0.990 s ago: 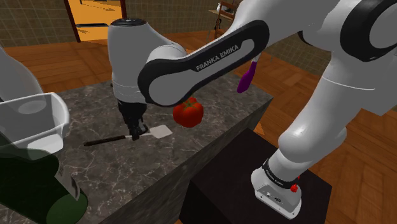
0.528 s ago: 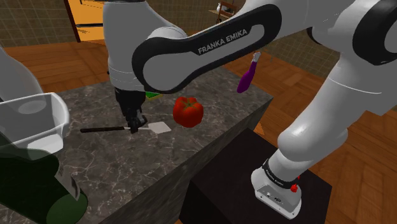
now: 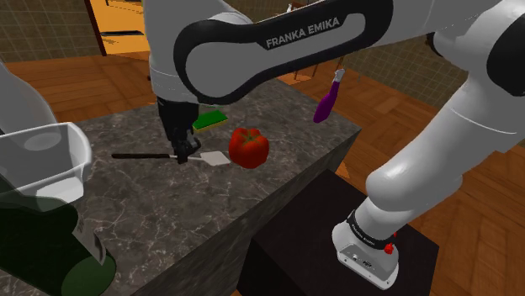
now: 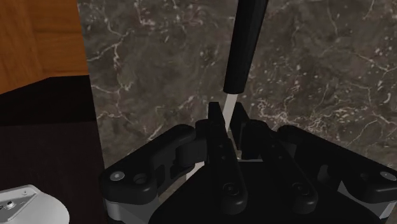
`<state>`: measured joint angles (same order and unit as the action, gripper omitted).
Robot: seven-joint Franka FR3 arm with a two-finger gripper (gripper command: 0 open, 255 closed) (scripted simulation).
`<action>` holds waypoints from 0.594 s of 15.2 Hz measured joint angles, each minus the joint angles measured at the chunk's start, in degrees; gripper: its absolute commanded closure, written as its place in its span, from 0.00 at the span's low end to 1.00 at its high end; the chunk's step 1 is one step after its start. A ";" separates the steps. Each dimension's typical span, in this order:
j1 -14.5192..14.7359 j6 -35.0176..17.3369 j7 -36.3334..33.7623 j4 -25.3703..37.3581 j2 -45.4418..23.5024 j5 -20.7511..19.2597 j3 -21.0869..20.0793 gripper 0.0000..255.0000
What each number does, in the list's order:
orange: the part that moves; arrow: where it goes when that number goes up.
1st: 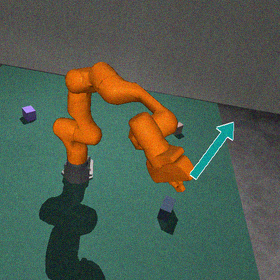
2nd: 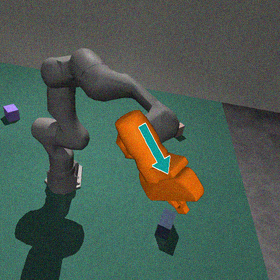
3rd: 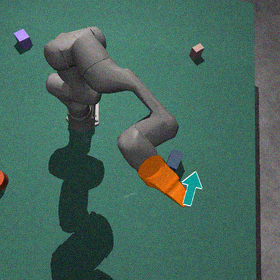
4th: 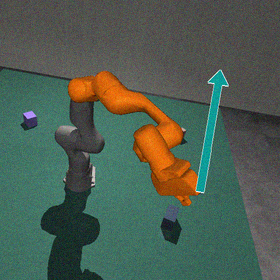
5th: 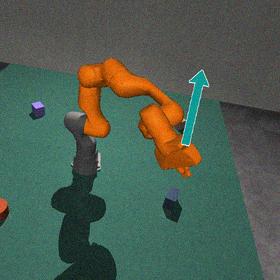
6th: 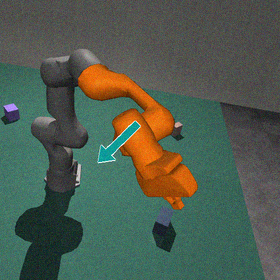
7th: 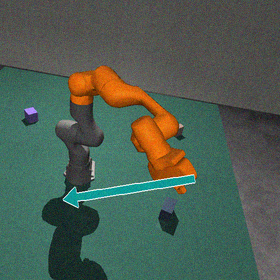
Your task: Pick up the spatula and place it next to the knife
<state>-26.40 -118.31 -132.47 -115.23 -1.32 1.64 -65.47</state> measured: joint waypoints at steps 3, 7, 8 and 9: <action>-2.35 0.47 8.07 -2.91 6.33 6.65 2.75 1.00; -3.42 1.14 16.56 -5.98 11.19 11.26 7.87 1.00; -3.58 1.16 18.78 -6.95 12.30 12.24 9.34 1.00; -3.91 1.45 20.44 -7.23 12.77 12.57 10.49 1.00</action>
<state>-30.30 -116.86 -112.03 -122.46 11.44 14.21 -54.98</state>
